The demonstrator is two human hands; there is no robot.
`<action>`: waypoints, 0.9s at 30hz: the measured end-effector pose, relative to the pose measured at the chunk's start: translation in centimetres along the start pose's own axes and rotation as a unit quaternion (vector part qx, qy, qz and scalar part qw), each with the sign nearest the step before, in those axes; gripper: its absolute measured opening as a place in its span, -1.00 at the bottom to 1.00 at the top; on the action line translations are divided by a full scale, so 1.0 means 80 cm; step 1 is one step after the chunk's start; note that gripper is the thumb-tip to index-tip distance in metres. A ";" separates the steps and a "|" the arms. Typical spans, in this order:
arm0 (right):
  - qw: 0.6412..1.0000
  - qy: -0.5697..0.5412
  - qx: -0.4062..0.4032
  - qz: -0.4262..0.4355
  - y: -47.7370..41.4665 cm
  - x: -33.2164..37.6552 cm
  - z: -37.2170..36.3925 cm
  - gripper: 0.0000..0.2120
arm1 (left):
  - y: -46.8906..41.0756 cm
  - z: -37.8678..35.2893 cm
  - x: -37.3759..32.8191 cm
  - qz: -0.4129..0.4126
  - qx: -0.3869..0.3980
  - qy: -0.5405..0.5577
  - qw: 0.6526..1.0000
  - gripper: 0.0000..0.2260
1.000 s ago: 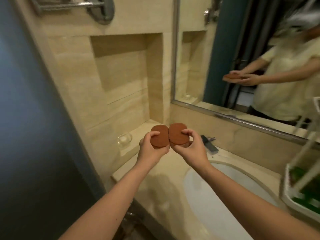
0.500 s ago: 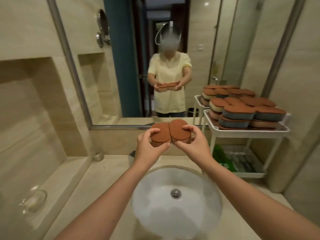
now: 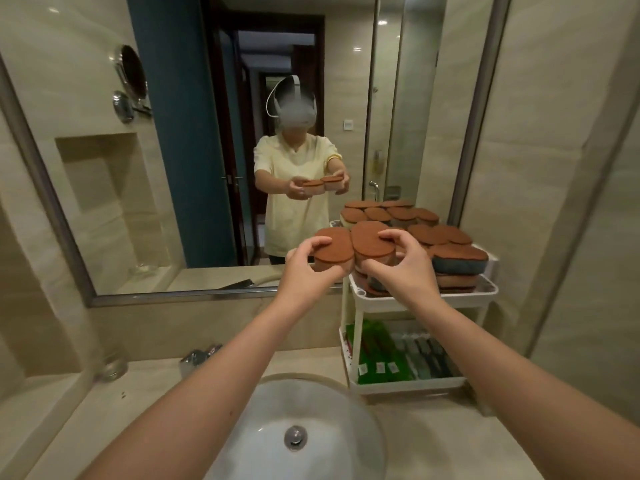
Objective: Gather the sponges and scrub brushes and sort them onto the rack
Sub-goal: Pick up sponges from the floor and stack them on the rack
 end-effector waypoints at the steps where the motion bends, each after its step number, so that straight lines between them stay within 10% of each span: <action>1: 1.000 0.009 -0.006 0.004 -0.017 0.000 0.008 -0.51 | -0.014 -0.008 -0.001 0.002 -0.004 0.004 1.000 -0.54; 27: 0.986 0.157 0.011 -0.056 -0.207 -0.097 0.030 -0.40 | -0.158 -0.131 0.074 0.053 -0.059 -0.089 0.993 -0.56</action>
Point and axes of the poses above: each hand's wrist, its own y-axis away from the middle knuckle, its own z-axis out of the back of the hand, x = y × z, the point moved 10 cm from there along -y, towards the middle knuckle, and after that the axes turned 11 degrees about -z, right-handed, at the moved point
